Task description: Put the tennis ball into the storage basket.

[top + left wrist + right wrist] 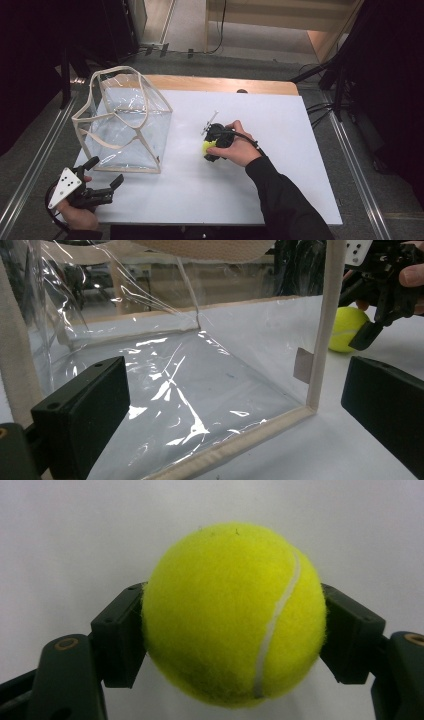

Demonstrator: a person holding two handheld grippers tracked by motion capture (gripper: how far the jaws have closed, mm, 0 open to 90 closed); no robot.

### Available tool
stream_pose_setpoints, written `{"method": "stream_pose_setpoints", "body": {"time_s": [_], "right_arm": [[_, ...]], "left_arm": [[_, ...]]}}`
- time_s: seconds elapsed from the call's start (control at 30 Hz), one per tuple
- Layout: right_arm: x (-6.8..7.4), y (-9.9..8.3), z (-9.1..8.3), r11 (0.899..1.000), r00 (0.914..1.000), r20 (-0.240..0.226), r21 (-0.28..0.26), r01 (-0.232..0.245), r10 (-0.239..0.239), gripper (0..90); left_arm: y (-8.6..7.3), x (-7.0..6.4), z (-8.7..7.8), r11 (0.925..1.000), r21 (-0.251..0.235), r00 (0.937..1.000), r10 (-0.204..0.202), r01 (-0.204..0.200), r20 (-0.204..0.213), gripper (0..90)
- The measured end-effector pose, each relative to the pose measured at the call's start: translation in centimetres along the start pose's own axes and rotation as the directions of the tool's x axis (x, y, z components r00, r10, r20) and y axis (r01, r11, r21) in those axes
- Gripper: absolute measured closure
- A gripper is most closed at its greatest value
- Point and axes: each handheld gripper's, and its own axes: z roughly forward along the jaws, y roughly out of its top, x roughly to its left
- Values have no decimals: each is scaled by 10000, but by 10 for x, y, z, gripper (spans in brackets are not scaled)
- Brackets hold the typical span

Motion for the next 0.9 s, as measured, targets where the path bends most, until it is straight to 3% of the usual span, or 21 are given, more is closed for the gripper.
{"method": "stream_pose_setpoints", "body": {"time_s": [0.47,0.9], "right_arm": [[2,7,-2,9999,9999,-159,-123,47,-49,226],[9,21,-1,9989,9986,-241,-63,460,-462,226]], "left_arm": [[0,0,0,10000,2,10000,-2,2,3,0],[0,0,0,10000,2,10000,-8,8,9,0]]}}
